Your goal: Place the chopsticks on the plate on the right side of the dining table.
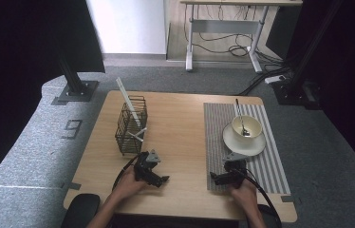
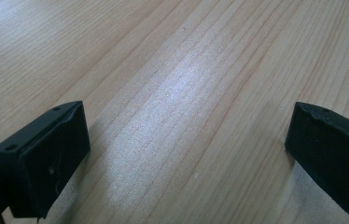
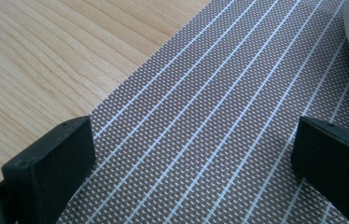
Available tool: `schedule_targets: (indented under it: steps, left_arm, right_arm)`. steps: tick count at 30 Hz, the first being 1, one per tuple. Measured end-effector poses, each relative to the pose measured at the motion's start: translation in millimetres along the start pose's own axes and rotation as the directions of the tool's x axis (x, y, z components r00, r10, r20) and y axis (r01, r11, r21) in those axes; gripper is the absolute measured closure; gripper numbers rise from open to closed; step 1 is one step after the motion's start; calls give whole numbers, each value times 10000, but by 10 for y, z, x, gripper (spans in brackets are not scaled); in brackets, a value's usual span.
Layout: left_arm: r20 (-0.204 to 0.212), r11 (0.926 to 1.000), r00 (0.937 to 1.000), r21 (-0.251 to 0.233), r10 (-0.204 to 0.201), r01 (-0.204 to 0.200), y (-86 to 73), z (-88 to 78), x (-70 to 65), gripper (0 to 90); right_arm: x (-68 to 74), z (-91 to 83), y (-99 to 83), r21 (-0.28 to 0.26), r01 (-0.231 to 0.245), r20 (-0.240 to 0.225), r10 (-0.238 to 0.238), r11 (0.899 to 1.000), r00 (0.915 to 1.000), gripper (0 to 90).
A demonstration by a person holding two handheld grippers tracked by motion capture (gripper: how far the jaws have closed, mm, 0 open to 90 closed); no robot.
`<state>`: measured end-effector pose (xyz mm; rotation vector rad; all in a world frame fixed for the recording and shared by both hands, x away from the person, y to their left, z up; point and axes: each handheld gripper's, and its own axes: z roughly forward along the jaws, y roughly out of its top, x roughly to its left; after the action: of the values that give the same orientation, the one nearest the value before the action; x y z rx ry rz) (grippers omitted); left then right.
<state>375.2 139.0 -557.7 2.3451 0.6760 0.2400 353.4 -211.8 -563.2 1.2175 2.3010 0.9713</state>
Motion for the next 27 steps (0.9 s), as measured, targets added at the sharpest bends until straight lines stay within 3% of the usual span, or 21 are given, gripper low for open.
schedule_targets:
  steps: [27]
  left_arm:
    - [-34, 10000, 10000, -8, -55, 54, 2, 1, -6, 0]
  right_arm:
    - [2, 0, 1, -2, -24, 13, 24, 10000, 10000, 0]
